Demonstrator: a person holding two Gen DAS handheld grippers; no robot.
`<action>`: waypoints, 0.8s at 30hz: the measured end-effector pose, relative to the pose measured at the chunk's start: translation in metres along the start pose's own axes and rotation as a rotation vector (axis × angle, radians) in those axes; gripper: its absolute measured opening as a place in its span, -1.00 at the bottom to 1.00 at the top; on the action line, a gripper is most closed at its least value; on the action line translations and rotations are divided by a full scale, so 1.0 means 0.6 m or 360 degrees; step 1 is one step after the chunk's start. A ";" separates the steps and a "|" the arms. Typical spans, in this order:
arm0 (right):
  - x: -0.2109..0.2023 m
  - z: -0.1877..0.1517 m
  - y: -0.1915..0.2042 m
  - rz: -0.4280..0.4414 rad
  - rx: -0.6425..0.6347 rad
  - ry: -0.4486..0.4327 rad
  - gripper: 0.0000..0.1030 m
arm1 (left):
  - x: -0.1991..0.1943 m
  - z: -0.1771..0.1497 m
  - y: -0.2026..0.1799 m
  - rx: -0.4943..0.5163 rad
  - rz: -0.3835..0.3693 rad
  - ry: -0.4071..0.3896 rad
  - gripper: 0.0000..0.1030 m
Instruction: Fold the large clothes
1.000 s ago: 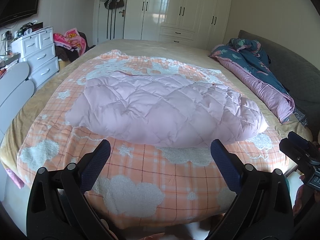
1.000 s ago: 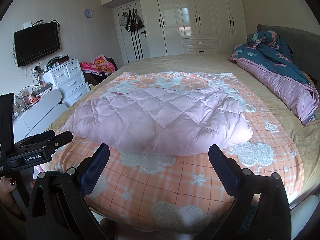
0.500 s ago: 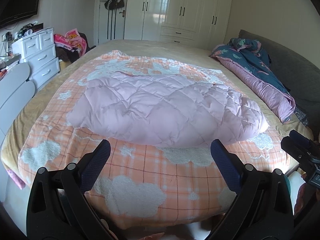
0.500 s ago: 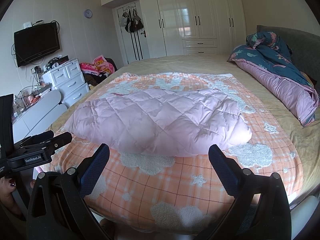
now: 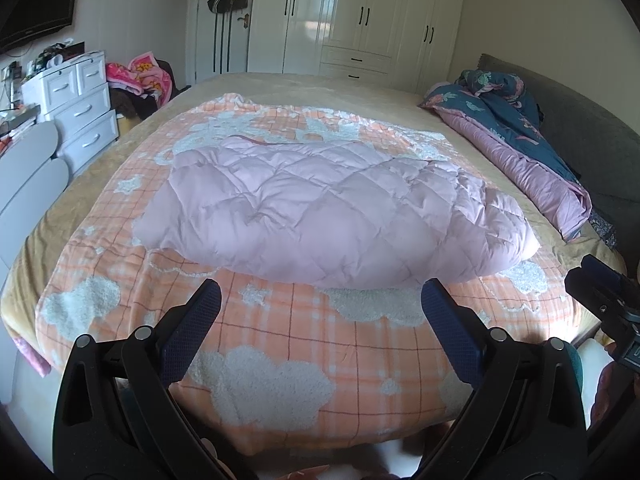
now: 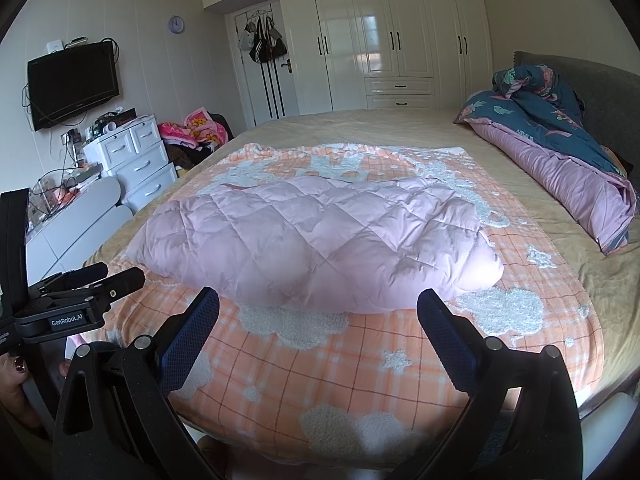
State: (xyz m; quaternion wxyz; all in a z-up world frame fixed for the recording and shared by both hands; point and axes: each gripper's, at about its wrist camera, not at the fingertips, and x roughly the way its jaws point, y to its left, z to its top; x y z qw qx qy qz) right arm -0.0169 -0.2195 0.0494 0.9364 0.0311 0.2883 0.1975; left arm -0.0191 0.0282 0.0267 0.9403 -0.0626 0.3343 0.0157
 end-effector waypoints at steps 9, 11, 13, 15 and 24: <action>-0.003 -0.010 -0.038 -0.0118 0.0048 -0.0003 0.92 | 0.023 -0.015 0.036 -0.0011 0.0128 0.0073 0.82; -0.014 -0.019 -0.064 -0.0197 0.0093 -0.0029 0.92 | 0.028 -0.019 0.055 -0.0044 0.0145 0.0084 0.82; -0.030 -0.032 -0.112 -0.0316 0.0169 -0.0052 0.92 | 0.040 -0.021 0.096 -0.0136 0.0176 0.0113 0.82; -0.056 -0.056 -0.188 -0.0528 0.0288 -0.0085 0.92 | 0.053 -0.018 0.150 -0.0256 0.0238 0.0132 0.82; -0.172 -0.288 -0.630 -0.1615 0.1073 0.0231 0.92 | 0.127 0.044 0.549 -0.0811 0.0905 0.0105 0.82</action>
